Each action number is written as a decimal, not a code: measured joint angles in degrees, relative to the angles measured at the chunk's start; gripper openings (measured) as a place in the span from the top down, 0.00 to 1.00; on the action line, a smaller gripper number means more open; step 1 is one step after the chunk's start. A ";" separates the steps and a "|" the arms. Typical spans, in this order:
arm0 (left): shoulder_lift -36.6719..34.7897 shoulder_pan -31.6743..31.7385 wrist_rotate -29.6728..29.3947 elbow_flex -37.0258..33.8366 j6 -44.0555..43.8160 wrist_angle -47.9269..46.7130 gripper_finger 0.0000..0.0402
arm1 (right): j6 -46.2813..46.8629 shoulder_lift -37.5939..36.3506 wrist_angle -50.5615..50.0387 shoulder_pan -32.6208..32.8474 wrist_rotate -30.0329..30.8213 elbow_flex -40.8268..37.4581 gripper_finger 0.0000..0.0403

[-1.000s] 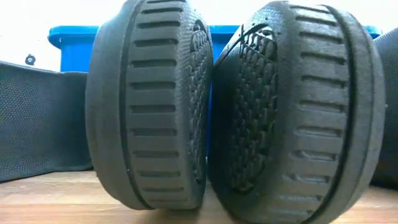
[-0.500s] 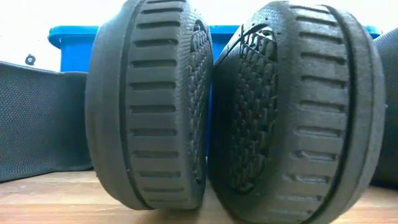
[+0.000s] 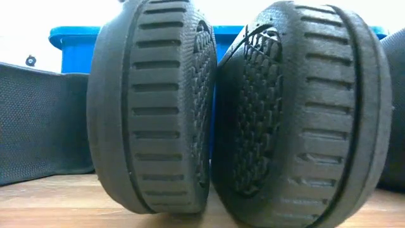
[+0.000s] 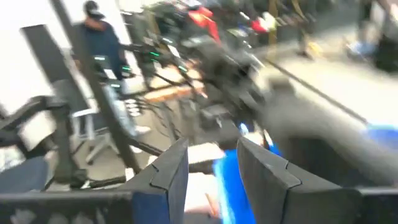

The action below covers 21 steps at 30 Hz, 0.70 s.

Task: Pick and place slides into bin
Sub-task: Put the black slide into the bin

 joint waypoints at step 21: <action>-0.54 1.72 15.31 -0.03 -34.54 -11.95 0.93 | -50.70 2.29 1.44 7.49 7.92 0.02 0.59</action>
